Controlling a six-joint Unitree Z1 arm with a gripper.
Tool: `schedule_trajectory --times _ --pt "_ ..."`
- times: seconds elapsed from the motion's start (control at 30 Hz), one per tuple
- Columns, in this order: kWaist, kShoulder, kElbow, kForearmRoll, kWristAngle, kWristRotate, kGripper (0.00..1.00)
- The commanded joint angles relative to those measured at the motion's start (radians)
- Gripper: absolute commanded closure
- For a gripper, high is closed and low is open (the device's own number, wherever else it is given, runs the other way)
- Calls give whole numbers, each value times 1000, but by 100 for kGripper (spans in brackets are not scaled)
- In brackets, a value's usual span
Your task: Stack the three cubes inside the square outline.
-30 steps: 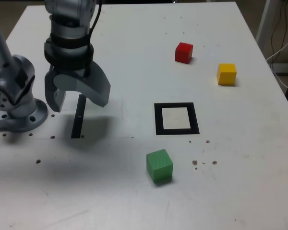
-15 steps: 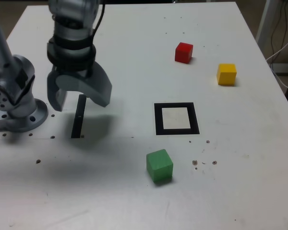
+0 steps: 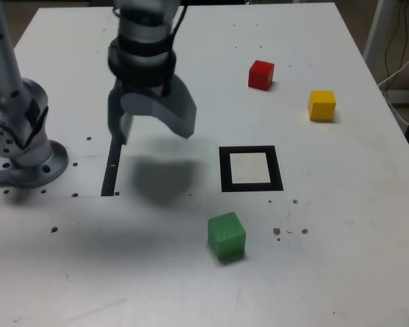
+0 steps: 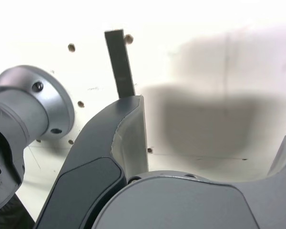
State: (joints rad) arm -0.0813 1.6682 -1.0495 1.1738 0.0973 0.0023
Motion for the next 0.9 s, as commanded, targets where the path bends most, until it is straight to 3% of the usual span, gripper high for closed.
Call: schedule_trajectory --times 0.0,0.87 --pt "19 17 -26 13 9 25 0" --pt "346 186 -297 60 65 404 0"
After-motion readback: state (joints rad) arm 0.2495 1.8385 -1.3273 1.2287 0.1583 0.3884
